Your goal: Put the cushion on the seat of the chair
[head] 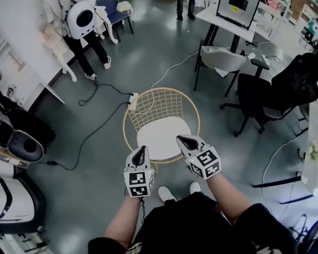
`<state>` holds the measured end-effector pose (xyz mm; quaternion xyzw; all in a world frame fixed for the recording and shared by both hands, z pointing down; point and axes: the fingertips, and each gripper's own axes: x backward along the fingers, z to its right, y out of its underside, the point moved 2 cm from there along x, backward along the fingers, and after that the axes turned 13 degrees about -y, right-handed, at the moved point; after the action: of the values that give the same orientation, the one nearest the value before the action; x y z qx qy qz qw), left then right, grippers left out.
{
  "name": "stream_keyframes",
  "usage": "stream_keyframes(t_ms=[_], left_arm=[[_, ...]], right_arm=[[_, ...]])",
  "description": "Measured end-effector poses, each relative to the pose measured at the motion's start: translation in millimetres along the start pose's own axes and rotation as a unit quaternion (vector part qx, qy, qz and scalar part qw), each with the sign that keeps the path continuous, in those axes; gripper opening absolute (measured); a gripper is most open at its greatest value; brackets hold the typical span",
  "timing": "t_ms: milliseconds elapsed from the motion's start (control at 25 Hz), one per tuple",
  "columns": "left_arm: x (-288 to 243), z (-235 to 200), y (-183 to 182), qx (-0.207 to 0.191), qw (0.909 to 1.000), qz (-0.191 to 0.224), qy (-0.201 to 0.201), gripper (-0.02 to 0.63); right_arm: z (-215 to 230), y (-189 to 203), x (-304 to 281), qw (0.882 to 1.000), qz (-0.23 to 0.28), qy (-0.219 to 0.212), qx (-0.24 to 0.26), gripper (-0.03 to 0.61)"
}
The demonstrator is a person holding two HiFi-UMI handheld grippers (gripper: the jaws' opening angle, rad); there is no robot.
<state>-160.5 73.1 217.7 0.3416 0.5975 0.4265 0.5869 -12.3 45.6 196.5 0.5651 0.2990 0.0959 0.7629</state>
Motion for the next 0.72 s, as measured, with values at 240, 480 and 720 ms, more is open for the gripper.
stream_keyframes(t_ms=[240,480,720], left_arm=[[22.0,28.3,1.1,0.002,1.0,-0.001,-0.009,0.017],[44.1,65.4,9.3,0.018,0.9992,-0.01,-0.035,0.017],[71.1,100.8,18.4,0.029,0.998,-0.018,-0.054,0.017]], right_arm=[[-6.7,6.6,29.1,1.0,-0.003,-0.024,0.002,0.012],[-10.4,19.4,59.5,0.998,-0.01,-0.068,0.012,0.012],[-18.7,32.3,93.3,0.995,-0.012,-0.097,0.018,0.012]])
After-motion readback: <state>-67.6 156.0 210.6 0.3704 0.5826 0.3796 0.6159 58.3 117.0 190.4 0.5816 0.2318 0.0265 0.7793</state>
